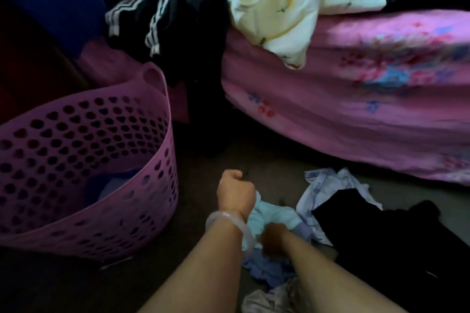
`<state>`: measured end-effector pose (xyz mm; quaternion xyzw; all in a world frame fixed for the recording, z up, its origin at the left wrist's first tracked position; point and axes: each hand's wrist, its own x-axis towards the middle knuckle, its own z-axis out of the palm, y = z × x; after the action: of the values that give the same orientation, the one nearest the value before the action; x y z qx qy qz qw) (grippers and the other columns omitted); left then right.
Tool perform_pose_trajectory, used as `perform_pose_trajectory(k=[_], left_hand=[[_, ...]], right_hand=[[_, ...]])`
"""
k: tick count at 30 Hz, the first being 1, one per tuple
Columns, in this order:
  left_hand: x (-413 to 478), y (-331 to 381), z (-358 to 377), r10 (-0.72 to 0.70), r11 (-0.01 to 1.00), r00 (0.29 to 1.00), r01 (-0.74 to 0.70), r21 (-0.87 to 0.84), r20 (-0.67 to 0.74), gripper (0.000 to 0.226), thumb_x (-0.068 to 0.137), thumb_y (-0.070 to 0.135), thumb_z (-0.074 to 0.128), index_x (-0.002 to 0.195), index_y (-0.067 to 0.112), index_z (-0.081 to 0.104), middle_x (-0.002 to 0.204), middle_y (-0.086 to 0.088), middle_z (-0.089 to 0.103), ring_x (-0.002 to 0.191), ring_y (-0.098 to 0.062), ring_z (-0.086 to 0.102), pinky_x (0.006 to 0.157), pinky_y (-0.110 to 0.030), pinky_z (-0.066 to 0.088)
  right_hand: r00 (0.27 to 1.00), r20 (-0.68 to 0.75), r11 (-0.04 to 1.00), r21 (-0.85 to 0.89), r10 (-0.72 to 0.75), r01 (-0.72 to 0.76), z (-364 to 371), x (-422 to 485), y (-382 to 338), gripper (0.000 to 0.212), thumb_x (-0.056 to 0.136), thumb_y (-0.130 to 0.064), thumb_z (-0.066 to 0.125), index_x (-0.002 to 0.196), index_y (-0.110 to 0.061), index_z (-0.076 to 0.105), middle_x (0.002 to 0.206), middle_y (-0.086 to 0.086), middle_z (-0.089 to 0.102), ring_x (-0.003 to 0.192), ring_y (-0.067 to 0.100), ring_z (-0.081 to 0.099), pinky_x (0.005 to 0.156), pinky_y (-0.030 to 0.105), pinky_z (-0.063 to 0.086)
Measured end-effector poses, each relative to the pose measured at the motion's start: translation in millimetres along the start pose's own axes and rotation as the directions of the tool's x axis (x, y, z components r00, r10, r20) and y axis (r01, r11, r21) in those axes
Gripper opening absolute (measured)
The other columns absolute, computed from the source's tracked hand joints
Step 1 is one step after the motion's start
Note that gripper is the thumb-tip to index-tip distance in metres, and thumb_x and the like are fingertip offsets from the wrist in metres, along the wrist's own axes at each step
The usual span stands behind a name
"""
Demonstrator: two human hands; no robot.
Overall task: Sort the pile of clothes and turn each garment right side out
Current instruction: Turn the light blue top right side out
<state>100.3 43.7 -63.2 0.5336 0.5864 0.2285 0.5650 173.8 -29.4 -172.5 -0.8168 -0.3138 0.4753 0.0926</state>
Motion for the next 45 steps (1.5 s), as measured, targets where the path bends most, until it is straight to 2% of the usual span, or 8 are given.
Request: perform_pose_trajectory(k=[6,12,18,22,27,33,40,45], left_hand=[[3.0,-44.5,-12.8,-0.084,0.979,0.992,0.100,0.176,-0.093,0.033,0.086,0.001,0.054,0.117,-0.001,0.062,0.117,-0.020,0.064,0.111,-0.035,0.060,0.094,-0.039,0.050],[-2.1,-44.8,-28.5,-0.147,0.989,0.984,0.149,-0.011,0.105,0.072,0.071,0.006,0.068,0.139,0.015,0.044,0.133,-0.018,0.054,0.116,-0.034,0.057,0.098,-0.045,0.049],[-47.8,16.0,-26.7,0.138,0.978,0.887,-0.054,-0.199,0.440,0.026,0.084,-0.010,0.055,0.106,-0.001,0.066,0.091,-0.014,0.069,0.073,-0.015,0.070,0.061,-0.022,0.056],[-52.1,44.4,-39.2,0.062,0.897,0.936,0.100,-0.430,0.347,0.021,0.093,0.008,0.046,0.090,0.002,0.066,0.079,-0.014,0.070,0.077,-0.026,0.063,0.067,-0.031,0.052],[-63.6,66.7,-51.4,0.042,0.918,0.913,0.125,-0.375,0.407,0.022,0.091,0.016,0.056,0.083,0.000,0.068,0.076,-0.016,0.068,0.069,-0.028,0.065,0.076,-0.037,0.052],[-77.9,84.7,-42.9,0.081,0.941,0.818,0.126,-0.315,0.569,0.028,0.098,0.020,0.047,0.106,0.000,0.064,0.092,-0.018,0.070,0.076,-0.024,0.069,0.064,-0.031,0.057],[-81.5,87.2,-59.9,0.300,0.939,0.657,-0.077,-0.334,0.692,0.045,0.077,0.024,0.071,0.110,-0.004,0.062,0.094,-0.017,0.068,0.083,-0.024,0.067,0.073,-0.031,0.056],[-77.4,77.9,-63.7,0.304,0.949,0.776,-0.200,-0.242,0.552,0.046,0.070,0.001,0.076,0.113,0.001,0.060,0.101,-0.022,0.067,0.090,-0.032,0.065,0.090,-0.048,0.050]], right_hand=[[0.932,-0.354,0.819,0.512,-0.073,0.259,-46.6,-16.8,-19.8,0.018,0.077,-0.014,0.070,0.062,-0.003,0.068,0.067,0.019,0.065,0.064,0.026,0.060,0.063,0.044,0.053],[0.953,-0.213,0.193,0.947,-0.218,0.256,-107.2,-78.2,-58.9,0.011,0.070,-0.014,0.075,0.074,-0.005,0.070,0.069,0.014,0.066,0.065,0.029,0.064,0.068,0.035,0.053],[0.882,-0.086,0.124,0.979,-0.463,0.161,-141.5,-135.3,-57.3,0.050,0.057,-0.030,0.086,0.090,0.000,0.063,0.083,0.020,0.064,0.076,0.033,0.065,0.077,0.042,0.056],[0.902,-0.200,0.133,0.954,-0.383,0.268,-156.8,-139.7,-39.4,0.019,0.074,-0.003,0.071,0.063,-0.009,0.057,0.065,0.012,0.059,0.058,0.023,0.061,0.060,0.031,0.056],[0.817,-0.563,0.777,0.458,-0.122,0.432,-152.7,-138.1,-26.4,0.032,0.072,-0.005,0.078,0.096,-0.019,0.063,0.111,0.011,0.061,0.092,0.021,0.059,0.073,0.029,0.049],[0.688,-0.160,0.683,0.091,-0.708,0.725,-142.5,-179.8,-64.1,0.091,0.068,-0.017,0.084,0.144,-0.034,0.036,0.133,-0.014,0.048,0.127,0.002,0.044,0.093,0.005,0.039],[0.633,-0.508,0.680,0.120,-0.584,0.724,-137.5,-171.8,-72.6,0.039,0.060,-0.042,0.083,0.093,-0.031,0.066,0.084,-0.009,0.068,0.074,0.005,0.063,0.069,0.029,0.053],[0.774,-0.359,0.652,0.417,-0.522,0.633,-142.3,-175.5,-69.7,0.043,0.072,-0.005,0.067,0.113,-0.018,0.064,0.107,0.010,0.067,0.093,0.021,0.067,0.088,0.040,0.055]])
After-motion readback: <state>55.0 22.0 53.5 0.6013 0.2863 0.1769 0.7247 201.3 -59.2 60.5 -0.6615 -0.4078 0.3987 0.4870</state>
